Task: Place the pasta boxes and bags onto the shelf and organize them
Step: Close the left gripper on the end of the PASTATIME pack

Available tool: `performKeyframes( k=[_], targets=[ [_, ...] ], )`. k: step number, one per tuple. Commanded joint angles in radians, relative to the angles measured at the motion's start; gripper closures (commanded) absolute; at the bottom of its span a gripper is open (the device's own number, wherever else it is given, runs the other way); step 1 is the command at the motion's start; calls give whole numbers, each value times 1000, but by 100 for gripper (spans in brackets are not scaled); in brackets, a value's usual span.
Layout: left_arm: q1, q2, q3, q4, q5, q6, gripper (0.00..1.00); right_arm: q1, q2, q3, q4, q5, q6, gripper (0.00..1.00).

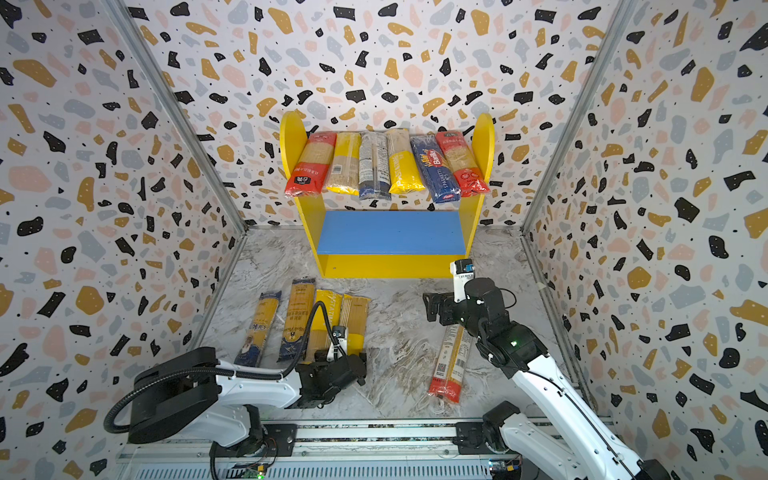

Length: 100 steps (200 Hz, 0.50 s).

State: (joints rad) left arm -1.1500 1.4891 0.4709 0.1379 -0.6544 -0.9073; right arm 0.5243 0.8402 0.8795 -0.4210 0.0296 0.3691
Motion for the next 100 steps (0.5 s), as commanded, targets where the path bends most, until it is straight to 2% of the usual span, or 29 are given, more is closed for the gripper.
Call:
performKeyframes(
  k=[1,53,79,100],
  targets=[
    [-8,70,33,22,53,0,0,-4,-33,0,-32,-1,5,1],
    [-14,140,46,8,57,-37,1,-7,-43,4,-48,-2,16,1],
    [-14,189,25,46,93,-70,0,-6,-44,14,-53,-9,20,1],
    [-13,230,11,92,129,-82,6,-6,-51,23,-66,-7,21,1]
  ],
)
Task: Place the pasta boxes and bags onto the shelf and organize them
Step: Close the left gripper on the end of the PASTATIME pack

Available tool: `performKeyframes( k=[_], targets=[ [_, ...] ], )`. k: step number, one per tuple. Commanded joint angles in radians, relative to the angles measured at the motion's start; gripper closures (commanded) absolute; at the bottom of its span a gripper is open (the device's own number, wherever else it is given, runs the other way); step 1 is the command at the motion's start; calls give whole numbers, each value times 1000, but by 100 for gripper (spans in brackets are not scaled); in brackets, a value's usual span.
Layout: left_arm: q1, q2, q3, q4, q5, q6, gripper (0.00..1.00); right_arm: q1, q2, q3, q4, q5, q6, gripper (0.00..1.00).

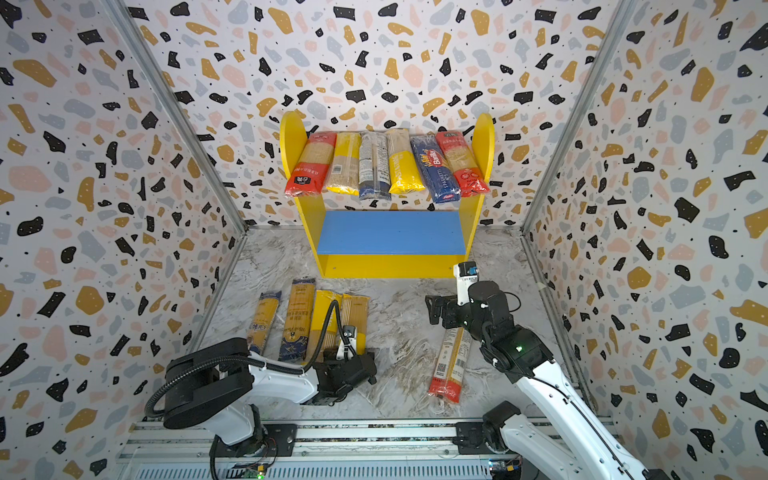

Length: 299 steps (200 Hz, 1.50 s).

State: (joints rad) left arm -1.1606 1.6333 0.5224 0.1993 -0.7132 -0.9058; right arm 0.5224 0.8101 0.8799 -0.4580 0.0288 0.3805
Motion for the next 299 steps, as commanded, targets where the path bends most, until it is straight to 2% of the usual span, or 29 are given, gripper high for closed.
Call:
performKeyframes(
  k=[1,33,52,69,126,180,299],
  targets=[
    [-2,87,-41,32,190,-83,7,-5,-22,22,-29,-6,10,1],
    [-4,137,-50,102,237,-76,31,-3,-34,30,-49,-1,14,1],
    [-4,142,-59,120,251,-73,40,-4,-44,31,-60,3,21,1],
    [-4,137,-66,121,254,-66,54,-2,-52,32,-65,0,26,1],
    [-3,24,-94,72,216,-14,100,-2,-64,45,-73,-12,35,1],
    [-4,-171,-99,-33,101,73,100,-1,-60,59,-71,-29,38,1],
    [-1,-561,-158,-85,-87,210,100,-1,-41,71,-56,-33,32,1]
  ],
)
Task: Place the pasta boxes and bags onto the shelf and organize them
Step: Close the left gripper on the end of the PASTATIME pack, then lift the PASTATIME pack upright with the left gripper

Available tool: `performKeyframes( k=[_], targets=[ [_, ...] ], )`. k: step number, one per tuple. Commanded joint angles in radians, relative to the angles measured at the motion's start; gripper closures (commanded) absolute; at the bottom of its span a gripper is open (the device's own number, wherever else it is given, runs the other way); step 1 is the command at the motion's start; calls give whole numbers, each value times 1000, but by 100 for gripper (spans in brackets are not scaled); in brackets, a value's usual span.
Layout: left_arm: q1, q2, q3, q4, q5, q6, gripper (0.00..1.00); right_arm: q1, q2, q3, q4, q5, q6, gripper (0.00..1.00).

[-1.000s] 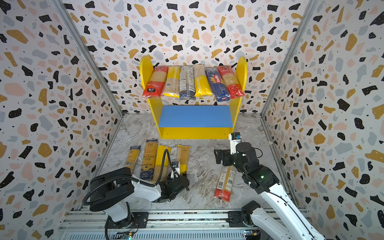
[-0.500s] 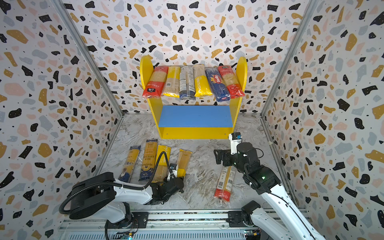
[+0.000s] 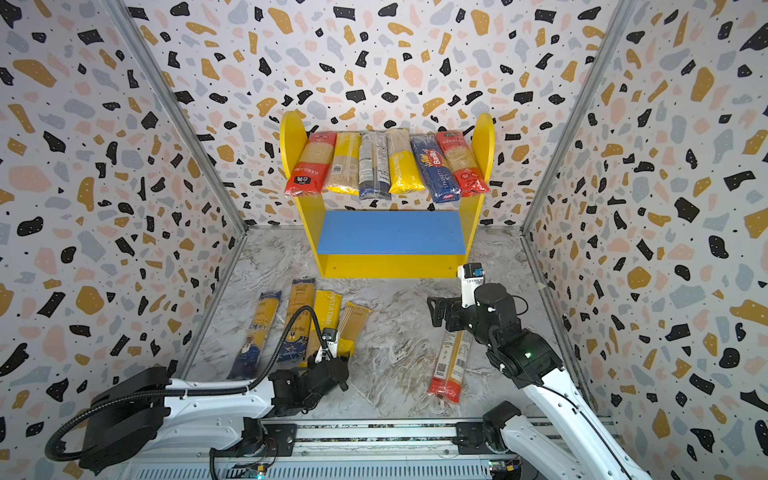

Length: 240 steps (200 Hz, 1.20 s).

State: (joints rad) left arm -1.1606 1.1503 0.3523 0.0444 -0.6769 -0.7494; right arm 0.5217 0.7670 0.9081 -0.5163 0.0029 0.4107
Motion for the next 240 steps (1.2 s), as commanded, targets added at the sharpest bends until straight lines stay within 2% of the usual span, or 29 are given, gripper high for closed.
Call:
performKeyframes(
  k=[1,51,96,134,170,184,212,225,240],
  targets=[
    [-2,-80,13,69,-125,56,100,0,4,44,2,-7,2,1],
    [-1,-139,10,28,-139,76,100,-1,5,40,6,-9,3,1],
    [-1,2,-16,82,-71,29,100,0,5,34,3,-4,4,1],
    [-1,110,-4,147,7,45,100,-1,0,44,-19,9,-6,1],
    [-1,143,-3,192,88,91,100,0,-12,36,-30,14,-9,1],
    [-1,156,2,194,114,108,77,-1,-13,34,-32,16,-9,1],
    [-1,184,11,200,181,146,38,0,-18,33,-34,20,-11,1],
    [-1,191,16,200,190,150,25,0,-19,34,-39,20,-13,1],
    [-1,193,17,235,203,157,17,0,-25,32,-42,24,-15,1]
  ],
)
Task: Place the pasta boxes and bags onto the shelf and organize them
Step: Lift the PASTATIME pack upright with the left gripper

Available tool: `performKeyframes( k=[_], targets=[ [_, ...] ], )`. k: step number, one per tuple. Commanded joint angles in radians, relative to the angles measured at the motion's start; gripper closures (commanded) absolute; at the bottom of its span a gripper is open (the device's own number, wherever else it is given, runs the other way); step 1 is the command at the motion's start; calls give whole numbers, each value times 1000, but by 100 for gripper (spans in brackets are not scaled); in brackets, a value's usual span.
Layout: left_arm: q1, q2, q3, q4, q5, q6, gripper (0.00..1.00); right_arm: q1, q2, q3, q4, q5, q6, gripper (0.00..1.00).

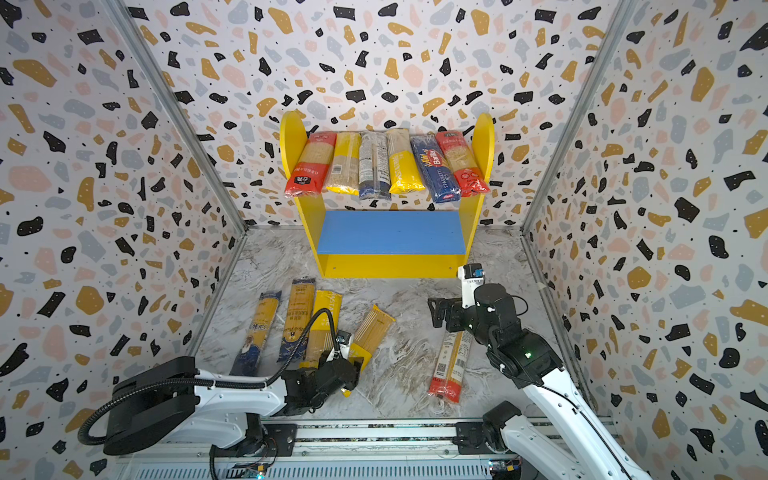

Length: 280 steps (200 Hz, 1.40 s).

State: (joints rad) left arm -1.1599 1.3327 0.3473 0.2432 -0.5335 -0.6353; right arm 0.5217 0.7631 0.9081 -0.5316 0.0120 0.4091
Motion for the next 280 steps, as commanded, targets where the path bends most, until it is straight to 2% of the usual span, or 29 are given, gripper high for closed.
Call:
performKeyframes(
  k=[1,15,38,71,89,123,163,190,238,280],
  targets=[
    [-1,11,22,37,60,44,17,0,-22,32,-28,15,-13,1],
    [-1,13,23,48,78,49,12,0,-26,28,-32,18,-16,1],
    [-1,64,47,32,90,59,10,0,-28,24,-39,21,-19,1],
    [-3,177,92,21,125,74,12,0,-35,24,-44,27,-21,1],
    [-2,226,108,28,139,80,16,-2,-41,24,-51,32,-22,1],
    [-2,303,129,50,189,85,33,-2,-52,25,-64,38,-24,1],
    [-2,425,150,59,238,70,73,-2,-59,35,-73,42,-25,1],
    [-3,420,135,80,245,66,100,-3,-58,35,-77,46,-27,1],
    [-3,294,108,76,189,73,100,-3,-58,37,-73,42,-25,1],
    [-3,127,113,-22,69,70,100,-3,-58,40,-73,41,-22,1]
  ],
)
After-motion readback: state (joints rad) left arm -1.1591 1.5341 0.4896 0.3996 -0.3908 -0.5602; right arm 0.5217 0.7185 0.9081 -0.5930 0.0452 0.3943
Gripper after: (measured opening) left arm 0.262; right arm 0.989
